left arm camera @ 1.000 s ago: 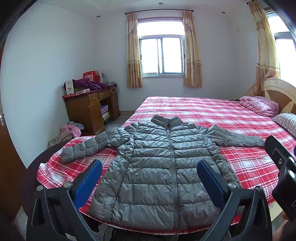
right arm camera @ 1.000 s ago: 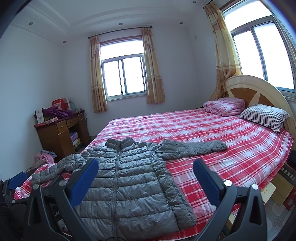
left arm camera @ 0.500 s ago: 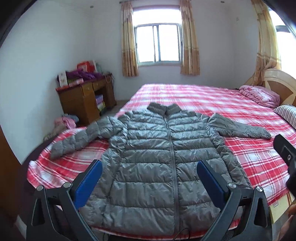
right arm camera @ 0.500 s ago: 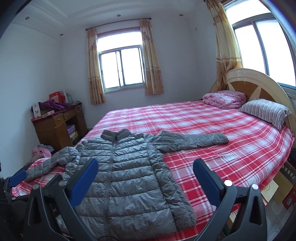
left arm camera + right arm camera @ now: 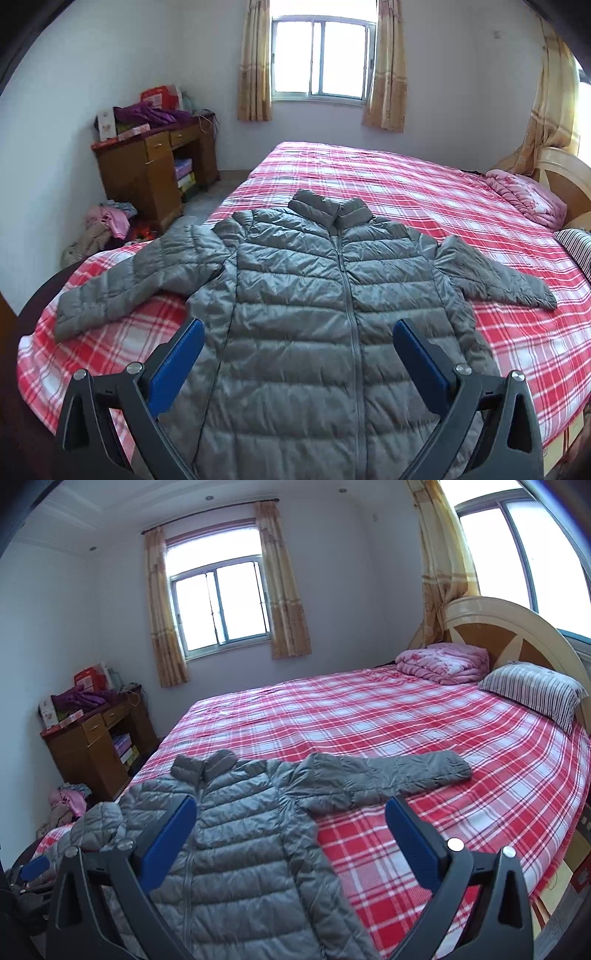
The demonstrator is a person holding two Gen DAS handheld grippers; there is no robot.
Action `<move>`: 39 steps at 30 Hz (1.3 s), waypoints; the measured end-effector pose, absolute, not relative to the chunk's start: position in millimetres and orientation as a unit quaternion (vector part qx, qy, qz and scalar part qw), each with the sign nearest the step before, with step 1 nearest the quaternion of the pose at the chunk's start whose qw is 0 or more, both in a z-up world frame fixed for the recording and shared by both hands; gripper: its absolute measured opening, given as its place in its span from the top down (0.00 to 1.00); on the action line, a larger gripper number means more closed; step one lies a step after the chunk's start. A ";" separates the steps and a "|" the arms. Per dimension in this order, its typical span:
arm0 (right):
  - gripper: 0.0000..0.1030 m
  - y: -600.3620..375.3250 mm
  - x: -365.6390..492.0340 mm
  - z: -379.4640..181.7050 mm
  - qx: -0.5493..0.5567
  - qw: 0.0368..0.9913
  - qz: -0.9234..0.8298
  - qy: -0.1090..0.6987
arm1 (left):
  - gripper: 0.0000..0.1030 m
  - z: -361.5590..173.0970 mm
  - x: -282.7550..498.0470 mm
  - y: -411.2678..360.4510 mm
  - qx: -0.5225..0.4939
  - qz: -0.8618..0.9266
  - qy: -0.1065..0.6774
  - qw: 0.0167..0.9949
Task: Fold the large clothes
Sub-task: 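Grasp the jacket sleeve cuff with the right gripper and lift it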
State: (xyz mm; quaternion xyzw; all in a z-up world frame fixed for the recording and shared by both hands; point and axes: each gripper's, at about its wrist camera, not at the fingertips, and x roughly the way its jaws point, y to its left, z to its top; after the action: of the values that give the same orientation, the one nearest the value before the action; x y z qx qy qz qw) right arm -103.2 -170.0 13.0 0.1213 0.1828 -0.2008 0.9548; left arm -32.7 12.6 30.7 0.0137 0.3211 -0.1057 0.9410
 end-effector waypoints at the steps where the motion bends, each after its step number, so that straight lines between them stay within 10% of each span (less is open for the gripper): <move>1: 0.00 -180.5 -98.1 11.9 0.125 0.952 -0.213 0.184 | 0.01 25.8 -22.5 12.8 0.017 -0.112 0.323 0.940; 9: 0.32 -296.0 -63.8 -38.4 0.216 0.906 -0.279 0.236 | 0.01 -10.6 72.5 41.1 0.001 -0.104 0.345 0.933; 16: 0.40 -464.5 -81.7 -121.0 0.449 0.797 -0.350 0.202 | 0.01 -58.9 127.9 75.9 -0.003 -0.038 0.355 0.934; 29: 0.45 -544.6 -23.7 -170.0 0.466 0.757 -0.391 0.237 | 0.01 -128.0 143.9 101.6 -0.044 0.024 0.393 0.918; 33: 0.84 -536.2 -15.9 -169.4 0.419 0.765 -0.408 0.269 | 0.01 -128.8 142.3 96.8 -0.030 0.028 0.393 0.919; 39: 0.94 -540.5 -19.5 -151.0 0.377 0.793 -0.384 0.284 | 0.01 -131.2 141.4 95.0 -0.023 0.028 0.395 0.918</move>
State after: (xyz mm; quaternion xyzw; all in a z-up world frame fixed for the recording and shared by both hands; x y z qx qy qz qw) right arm -19.5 -540.5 -151.0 0.3768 0.2843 -0.3842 0.7935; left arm 141.4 95.0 -131.2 -0.0229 0.3950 0.0280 0.9180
